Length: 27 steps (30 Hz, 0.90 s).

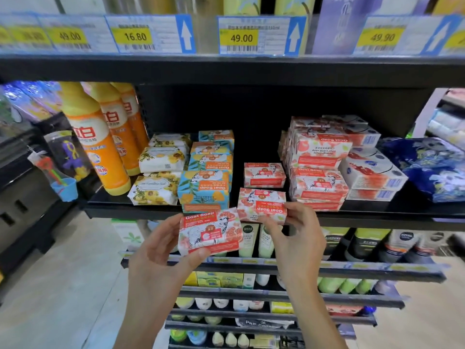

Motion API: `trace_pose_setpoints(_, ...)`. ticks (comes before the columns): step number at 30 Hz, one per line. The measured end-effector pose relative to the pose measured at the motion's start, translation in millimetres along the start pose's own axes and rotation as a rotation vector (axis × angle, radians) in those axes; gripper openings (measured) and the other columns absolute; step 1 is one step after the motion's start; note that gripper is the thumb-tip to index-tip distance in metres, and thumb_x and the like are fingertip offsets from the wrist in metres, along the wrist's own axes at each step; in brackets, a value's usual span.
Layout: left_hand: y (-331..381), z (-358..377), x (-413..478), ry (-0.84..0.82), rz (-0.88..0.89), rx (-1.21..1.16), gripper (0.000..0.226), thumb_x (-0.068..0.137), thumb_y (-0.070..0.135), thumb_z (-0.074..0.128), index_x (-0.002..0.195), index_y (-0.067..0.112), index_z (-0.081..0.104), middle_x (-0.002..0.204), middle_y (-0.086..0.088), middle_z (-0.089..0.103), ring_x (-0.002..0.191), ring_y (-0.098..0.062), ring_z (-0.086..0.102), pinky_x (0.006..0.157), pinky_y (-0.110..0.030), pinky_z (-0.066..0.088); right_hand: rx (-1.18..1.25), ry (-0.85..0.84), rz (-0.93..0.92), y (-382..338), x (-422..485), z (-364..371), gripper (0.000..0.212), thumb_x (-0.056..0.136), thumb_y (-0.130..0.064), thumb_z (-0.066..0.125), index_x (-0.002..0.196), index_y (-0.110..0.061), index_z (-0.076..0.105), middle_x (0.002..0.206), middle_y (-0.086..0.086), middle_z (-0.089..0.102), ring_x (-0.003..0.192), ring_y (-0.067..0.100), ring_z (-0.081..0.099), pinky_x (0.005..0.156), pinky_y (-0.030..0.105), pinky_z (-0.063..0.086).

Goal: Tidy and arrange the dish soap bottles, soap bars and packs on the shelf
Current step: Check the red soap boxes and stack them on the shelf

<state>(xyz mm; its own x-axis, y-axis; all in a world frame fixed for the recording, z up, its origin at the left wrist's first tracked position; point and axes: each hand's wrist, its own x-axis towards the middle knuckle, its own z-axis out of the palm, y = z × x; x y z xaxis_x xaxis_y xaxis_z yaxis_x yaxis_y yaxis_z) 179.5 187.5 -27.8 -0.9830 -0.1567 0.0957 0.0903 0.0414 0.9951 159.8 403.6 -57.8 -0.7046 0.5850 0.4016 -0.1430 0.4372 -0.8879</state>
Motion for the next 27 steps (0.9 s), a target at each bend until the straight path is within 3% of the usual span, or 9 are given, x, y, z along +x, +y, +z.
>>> trace_pose_setpoints(4,-3.2,0.6,-3.6,-0.01,-0.024,-0.013,0.07,0.052,0.021,0.088,0.119,0.029,0.069,0.11,0.01,0.078,0.111,-0.009,0.07,0.1,-0.053,0.054,-0.008,0.013,-0.033,3.5,-4.5,-4.5,0.037,0.082,-0.028,0.085,0.108,-0.031,0.06,0.103,-0.015,0.068,0.094,0.0,0.067,0.086,0.02,0.054)
trace_pose_setpoints(8,-4.9,2.8,-7.2,-0.019,-0.032,-0.006,0.069,0.053,0.019,0.087,0.118,0.03,0.069,0.108,0.013,0.078,0.109,-0.006,0.07,0.1,-0.047,0.054,-0.048,0.056,-0.017,8.8,4.4,-0.7,0.028,0.083,-0.028,0.085,0.092,-0.021,0.059,0.084,-0.005,0.066,0.079,0.013,0.066,0.073,0.035,0.056)
trace_pose_setpoints(13,-6.7,5.5,-8.7,-0.04,-0.032,0.021,0.068,0.053,0.02,0.088,0.118,0.031,0.069,0.107,0.014,0.077,0.109,-0.004,0.07,0.098,-0.036,0.053,-0.23,0.088,-0.134,11.3,17.6,7.3,0.035,0.083,-0.034,0.085,0.071,-0.016,0.058,0.06,-0.006,0.058,0.054,0.015,0.056,0.052,0.022,0.04)
trace_pose_setpoints(16,-7.7,6.7,-8.7,-0.042,-0.035,0.026,0.066,0.052,0.022,0.088,0.115,0.034,0.069,0.106,0.017,0.077,0.107,-0.002,0.07,0.097,-0.033,0.053,-0.298,0.058,-0.239,15.0,17.0,13.8,0.035,0.081,-0.033,0.086,0.073,-0.015,0.057,0.062,-0.005,0.056,0.052,0.016,0.053,0.048,0.028,0.043)
trace_pose_setpoints(18,-9.2,5.7,-8.0,-0.037,-0.044,0.023,0.068,0.052,0.024,0.088,0.116,0.034,0.069,0.107,0.016,0.077,0.109,-0.003,0.07,0.099,-0.036,0.053,-0.272,0.041,-0.34,15.8,13.4,17.1,0.028,0.082,-0.027,0.086,0.084,-0.013,0.061,0.076,-0.002,0.058,0.066,0.017,0.055,0.058,0.029,0.048)
trace_pose_setpoints(20,-10.4,4.6,-7.1,-0.025,-0.053,0.019,0.069,0.051,0.025,0.089,0.118,0.033,0.069,0.109,0.013,0.077,0.11,-0.006,0.07,0.101,-0.042,0.054,-0.282,0.038,-0.474,16.3,13.4,19.1,0.025,0.084,-0.02,0.084,0.102,-0.011,0.069,0.099,0.002,0.062,0.091,0.02,0.057,0.081,0.027,0.049)
trace_pose_setpoints(22,-11.2,3.1,-5.7,-0.013,-0.06,0.013,0.071,0.05,0.026,0.089,0.118,0.032,0.069,0.109,0.013,0.078,0.11,-0.007,0.07,0.102,-0.045,0.054,-0.303,0.001,-0.583,17.3,19.4,22.0,0.029,0.087,-0.016,0.082,0.114,-0.01,0.073,0.114,0.006,0.064,0.108,0.025,0.057,0.098,0.033,0.047)
trace_pose_setpoints(24,-10.5,3.1,-4.7,-0.011,-0.061,0.01,0.071,0.05,0.025,0.088,0.117,0.033,0.069,0.108,0.013,0.077,0.109,-0.005,0.07,0.102,-0.045,0.054,-0.315,-0.024,-0.619,18.6,24.6,25.6,0.027,0.087,-0.015,0.082,0.113,-0.009,0.075,0.114,0.005,0.067,0.11,0.027,0.059,0.099,0.039,0.048)
trace_pose_setpoints(27,-10.1,3.0,-3.9,-0.016,-0.056,0.013,0.07,0.05,0.025,0.088,0.117,0.033,0.069,0.107,0.015,0.077,0.108,-0.004,0.07,0.102,-0.044,0.054,-0.346,0.011,-0.588,16.7,28.4,30.0,0.023,0.085,-0.013,0.084,0.107,-0.009,0.077,0.107,0.005,0.068,0.105,0.024,0.057,0.095,0.034,0.047)
